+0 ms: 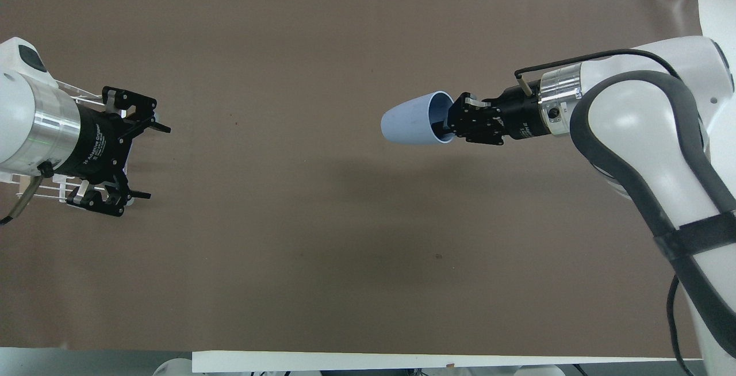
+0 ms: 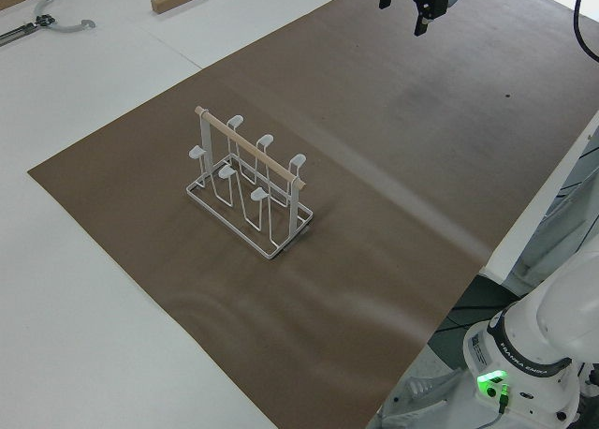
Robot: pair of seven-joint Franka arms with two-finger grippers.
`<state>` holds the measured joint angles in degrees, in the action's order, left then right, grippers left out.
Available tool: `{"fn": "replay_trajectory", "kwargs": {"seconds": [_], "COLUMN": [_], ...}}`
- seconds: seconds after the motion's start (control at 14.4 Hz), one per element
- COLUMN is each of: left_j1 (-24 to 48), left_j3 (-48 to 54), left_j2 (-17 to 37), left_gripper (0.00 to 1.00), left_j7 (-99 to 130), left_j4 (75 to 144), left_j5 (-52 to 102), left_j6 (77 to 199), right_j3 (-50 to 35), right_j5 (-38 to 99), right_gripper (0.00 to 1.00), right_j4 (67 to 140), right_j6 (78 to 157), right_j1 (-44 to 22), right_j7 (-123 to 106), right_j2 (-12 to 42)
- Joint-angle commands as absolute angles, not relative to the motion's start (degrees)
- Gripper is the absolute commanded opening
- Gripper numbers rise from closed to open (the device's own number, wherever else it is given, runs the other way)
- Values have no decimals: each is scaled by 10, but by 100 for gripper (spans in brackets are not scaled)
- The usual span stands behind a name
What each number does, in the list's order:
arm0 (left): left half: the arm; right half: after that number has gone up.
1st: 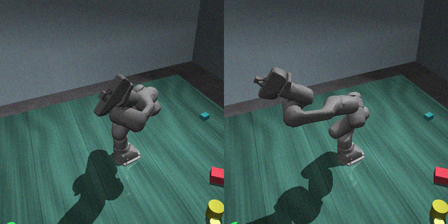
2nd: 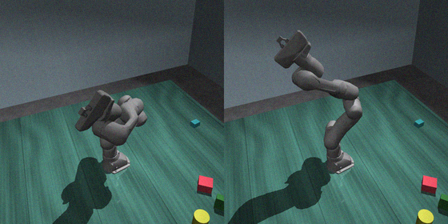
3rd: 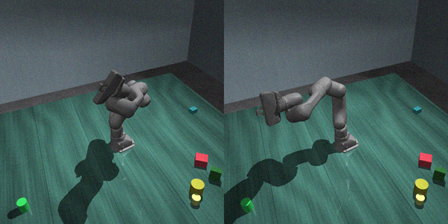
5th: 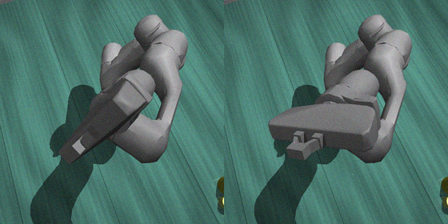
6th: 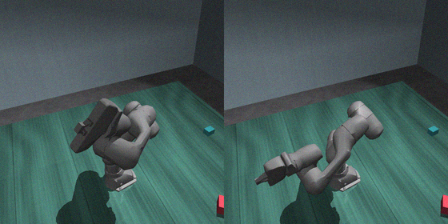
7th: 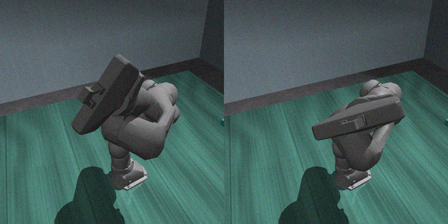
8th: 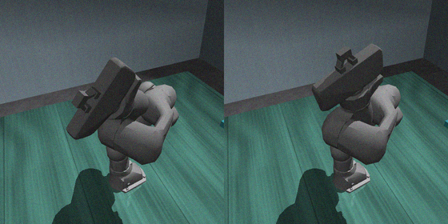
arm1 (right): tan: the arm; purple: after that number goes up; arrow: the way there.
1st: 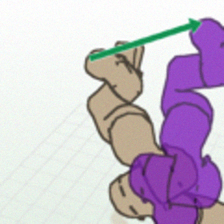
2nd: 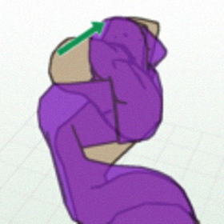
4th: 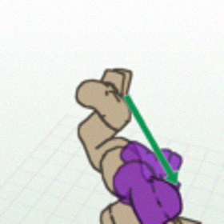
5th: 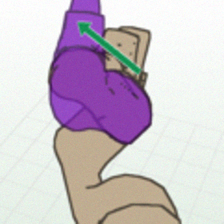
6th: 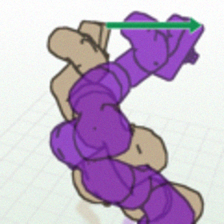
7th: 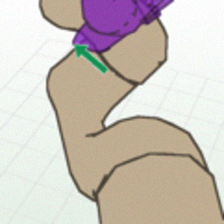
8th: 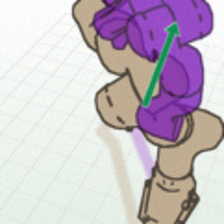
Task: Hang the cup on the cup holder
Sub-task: 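Lift the cup with the right gripper while the left gripper approaches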
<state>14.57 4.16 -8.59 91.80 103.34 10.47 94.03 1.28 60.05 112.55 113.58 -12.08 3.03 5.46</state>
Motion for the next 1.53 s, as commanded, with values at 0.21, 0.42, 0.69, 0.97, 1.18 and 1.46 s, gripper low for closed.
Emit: {"fn": "replay_trajectory", "kwargs": {"seconds": [0.21,0.42,0.69,0.97,1.18,1.46], "left_j1": [108,99,103,139,180,212], "left_j3": [35,36,36,36,37,37], "left_j2": [-99,-97,-94,-79,-57,-46], "left_gripper": [100,100,100,100,100,100], "left_j7": [969,968,897,899,929,938], "left_j4": [1052,1052,1052,1056,1068,1091], "left_j5": [192,228,286,326,337,337], "left_j6": [955,955,958,1003,1071,1131], "right_j3": [15,15,14,14,14,16], "right_j5": [828,834,834,834,833,826], "right_gripper": [0,0,0,0,0,0], "right_j4": [1208,1215,1217,1218,1217,1217], "right_j6": [1313,1334,1343,1365,1346,1316], "right_j1": [-253,-287,-309,-324,-321,-315], "right_j7": [33,33,36,33,34,33], "right_j2": [21,20,19,20,19,16]}}
